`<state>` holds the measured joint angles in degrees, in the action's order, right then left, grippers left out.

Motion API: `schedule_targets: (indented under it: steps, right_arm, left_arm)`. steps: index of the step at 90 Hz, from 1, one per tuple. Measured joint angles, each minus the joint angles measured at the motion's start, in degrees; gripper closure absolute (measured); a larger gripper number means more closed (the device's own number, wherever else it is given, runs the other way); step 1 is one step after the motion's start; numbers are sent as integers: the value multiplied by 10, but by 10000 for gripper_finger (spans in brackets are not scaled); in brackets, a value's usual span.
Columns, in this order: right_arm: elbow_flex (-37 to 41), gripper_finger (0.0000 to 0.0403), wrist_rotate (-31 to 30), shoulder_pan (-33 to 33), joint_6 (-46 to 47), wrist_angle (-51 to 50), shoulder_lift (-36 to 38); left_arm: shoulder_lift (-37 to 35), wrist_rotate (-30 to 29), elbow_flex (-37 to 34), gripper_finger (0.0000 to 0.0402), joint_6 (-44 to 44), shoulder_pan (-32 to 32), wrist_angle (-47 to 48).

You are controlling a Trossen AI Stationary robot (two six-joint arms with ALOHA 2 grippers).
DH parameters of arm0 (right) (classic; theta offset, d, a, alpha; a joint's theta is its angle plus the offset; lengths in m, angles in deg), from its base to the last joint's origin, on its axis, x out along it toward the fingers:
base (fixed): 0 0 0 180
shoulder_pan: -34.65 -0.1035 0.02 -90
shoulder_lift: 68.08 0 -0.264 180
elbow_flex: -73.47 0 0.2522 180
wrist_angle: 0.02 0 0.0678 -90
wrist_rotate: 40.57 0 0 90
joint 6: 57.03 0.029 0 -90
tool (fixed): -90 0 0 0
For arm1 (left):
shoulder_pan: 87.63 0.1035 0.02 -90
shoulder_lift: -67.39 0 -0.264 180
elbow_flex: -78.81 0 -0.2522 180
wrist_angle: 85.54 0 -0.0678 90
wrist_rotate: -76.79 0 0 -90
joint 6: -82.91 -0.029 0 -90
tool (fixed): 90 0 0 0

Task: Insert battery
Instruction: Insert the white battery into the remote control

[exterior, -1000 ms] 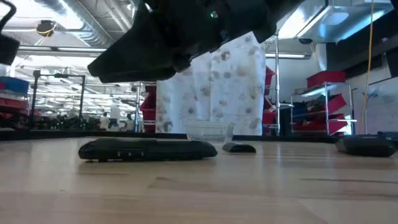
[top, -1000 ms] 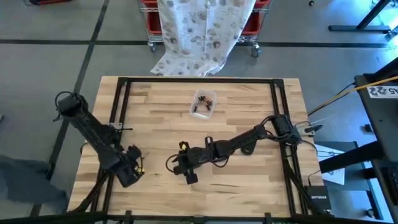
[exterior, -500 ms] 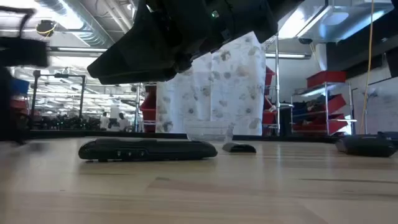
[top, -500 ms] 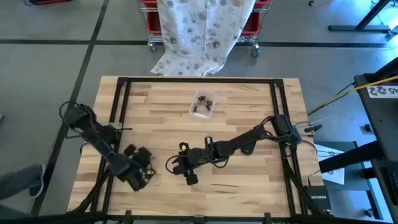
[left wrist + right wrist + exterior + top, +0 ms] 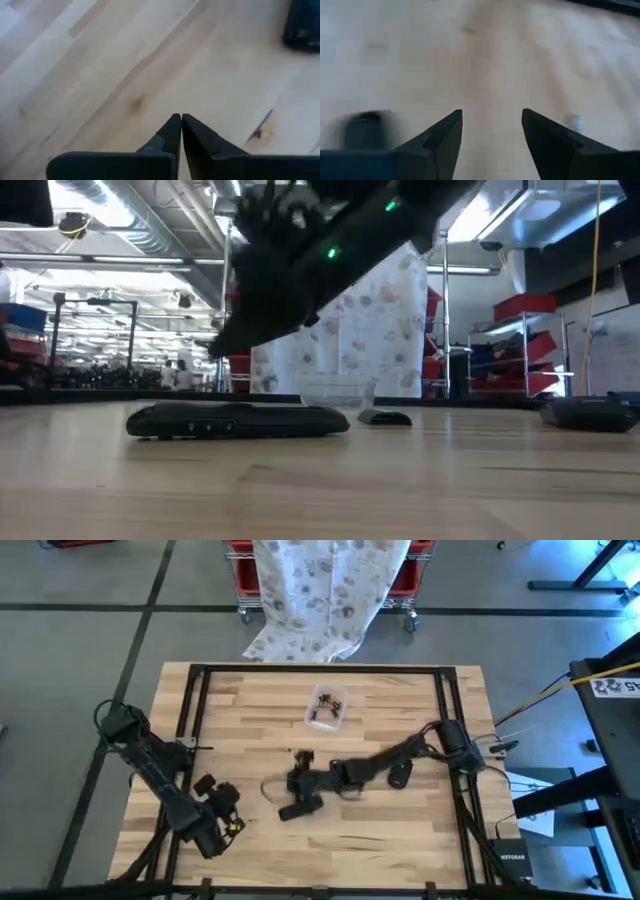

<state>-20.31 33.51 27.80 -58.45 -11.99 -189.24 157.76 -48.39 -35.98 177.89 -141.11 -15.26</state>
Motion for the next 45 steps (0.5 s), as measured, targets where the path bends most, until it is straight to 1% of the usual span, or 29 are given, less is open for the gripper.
schedule_targets:
  steps: [5,12,18,29,38,45]
  right_arm:
    - [-1,210,35,44,-4,1,0]
    - [0,210,106,105,-3,2,-4]
    - [0,210,136,145,-4,12,-13]
    - [0,210,147,187,-6,18,-32]
    - [-2,210,149,202,-7,17,-45]
    - [1,214,134,208,-4,-8,-54]
  left_arm:
    - [2,-2,-4,401,9,-6,-13]
    - [3,-13,-7,401,11,-9,-22]
    - [4,-29,-8,401,11,-14,-41]
    - [6,-55,-13,401,5,-15,-61]
    - [8,-58,-13,401,6,-15,-65]
    - [9,-61,-14,401,2,-15,-66]
